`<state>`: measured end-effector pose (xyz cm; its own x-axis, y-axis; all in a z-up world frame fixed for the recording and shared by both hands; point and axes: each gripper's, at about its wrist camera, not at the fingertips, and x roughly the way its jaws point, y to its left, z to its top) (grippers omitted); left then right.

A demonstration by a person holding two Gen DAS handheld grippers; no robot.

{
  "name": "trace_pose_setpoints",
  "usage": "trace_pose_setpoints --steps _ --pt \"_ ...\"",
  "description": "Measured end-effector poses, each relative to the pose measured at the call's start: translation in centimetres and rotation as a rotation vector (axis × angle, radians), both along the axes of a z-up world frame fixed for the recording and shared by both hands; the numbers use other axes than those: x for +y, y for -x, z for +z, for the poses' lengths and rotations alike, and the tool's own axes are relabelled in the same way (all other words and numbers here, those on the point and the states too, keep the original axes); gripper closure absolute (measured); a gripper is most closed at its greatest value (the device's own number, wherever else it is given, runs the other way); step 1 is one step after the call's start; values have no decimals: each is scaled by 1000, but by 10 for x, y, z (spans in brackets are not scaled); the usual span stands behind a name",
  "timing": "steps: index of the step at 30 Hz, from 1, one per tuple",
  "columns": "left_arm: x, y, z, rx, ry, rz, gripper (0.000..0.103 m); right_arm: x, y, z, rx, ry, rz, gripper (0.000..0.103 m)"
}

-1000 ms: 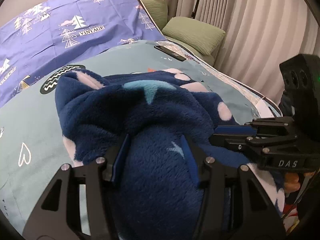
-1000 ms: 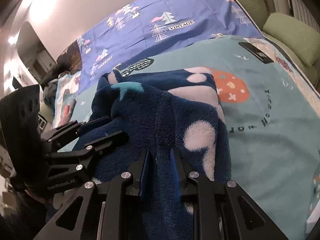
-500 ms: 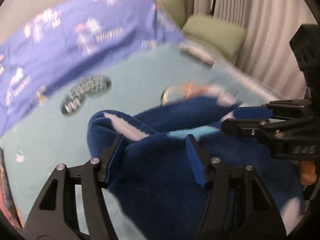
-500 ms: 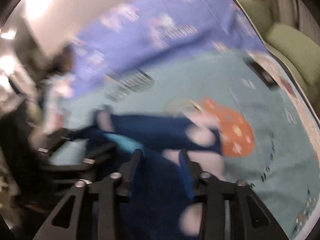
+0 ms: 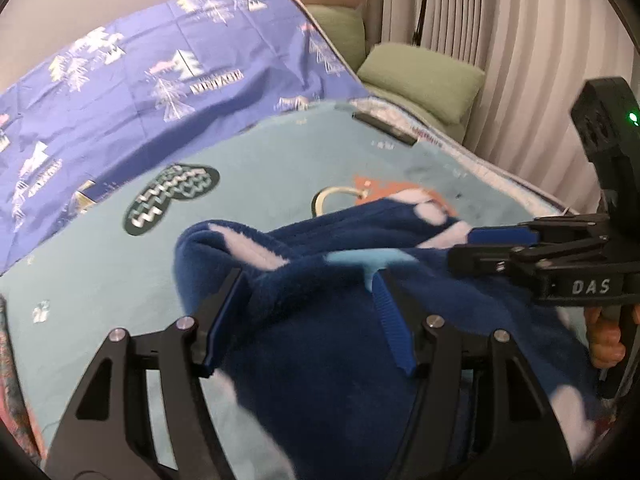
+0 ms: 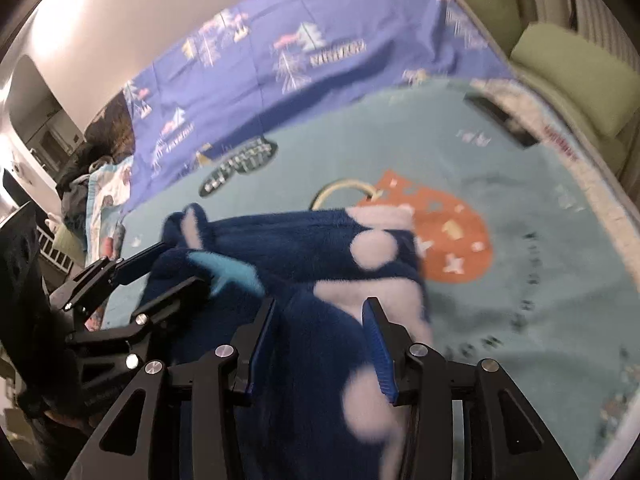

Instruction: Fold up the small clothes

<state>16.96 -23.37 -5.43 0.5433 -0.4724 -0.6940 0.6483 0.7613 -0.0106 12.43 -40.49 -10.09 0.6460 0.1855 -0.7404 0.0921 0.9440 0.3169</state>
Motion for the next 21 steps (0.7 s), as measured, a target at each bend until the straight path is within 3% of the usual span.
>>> trace_pose_setpoints --steps 4,9,15,21 --pt "14 47 31 -42 34 -27 38 7 58 32 -72 2 18 59" --pt "23 96 38 -31 66 -78 37 26 114 34 -96 1 82 57" --pt "19 113 9 67 49 -91 37 28 114 -7 8 -32 55 56" --pt "15 106 -14 71 45 -84 35 33 107 -22 24 15 41 54"
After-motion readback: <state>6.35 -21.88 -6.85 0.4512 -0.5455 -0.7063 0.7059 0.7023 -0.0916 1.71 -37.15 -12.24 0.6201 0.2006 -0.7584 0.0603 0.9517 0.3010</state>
